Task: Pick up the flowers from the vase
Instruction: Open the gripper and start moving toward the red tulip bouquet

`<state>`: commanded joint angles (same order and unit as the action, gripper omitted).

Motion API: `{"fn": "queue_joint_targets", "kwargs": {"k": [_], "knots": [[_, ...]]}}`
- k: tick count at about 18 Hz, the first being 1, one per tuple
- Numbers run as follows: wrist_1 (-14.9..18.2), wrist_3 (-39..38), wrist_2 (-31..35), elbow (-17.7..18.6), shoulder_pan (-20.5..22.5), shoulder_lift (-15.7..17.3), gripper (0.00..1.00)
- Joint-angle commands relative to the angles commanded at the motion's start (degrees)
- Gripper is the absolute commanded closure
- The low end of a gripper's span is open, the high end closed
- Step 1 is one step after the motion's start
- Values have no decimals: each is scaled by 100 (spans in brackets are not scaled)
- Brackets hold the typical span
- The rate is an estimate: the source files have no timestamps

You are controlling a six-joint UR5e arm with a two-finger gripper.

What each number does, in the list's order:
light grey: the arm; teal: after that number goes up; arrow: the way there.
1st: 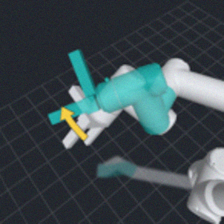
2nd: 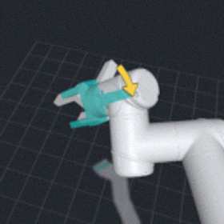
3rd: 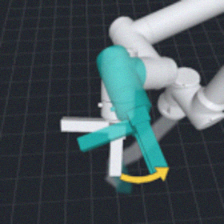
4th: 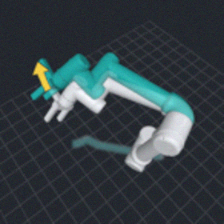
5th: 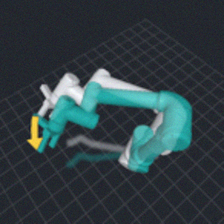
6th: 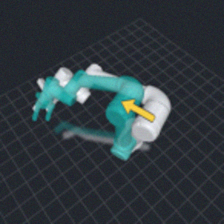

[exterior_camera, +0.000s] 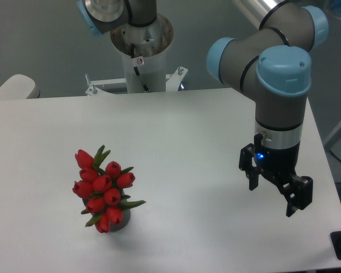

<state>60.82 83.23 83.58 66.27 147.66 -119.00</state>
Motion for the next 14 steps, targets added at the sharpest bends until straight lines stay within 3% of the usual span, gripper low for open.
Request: {"fn": "queue_joint_targets", "kwargs": {"k": [5, 8, 12, 14], "knots": [[-62, -17, -9, 79, -79, 35, 0], [-70, -26, -131, 412, -132, 201, 0], [-53, -394, -719, 834, -114, 474, 0], [-61, -903, -1360, 1071, -123, 606, 0]]}}
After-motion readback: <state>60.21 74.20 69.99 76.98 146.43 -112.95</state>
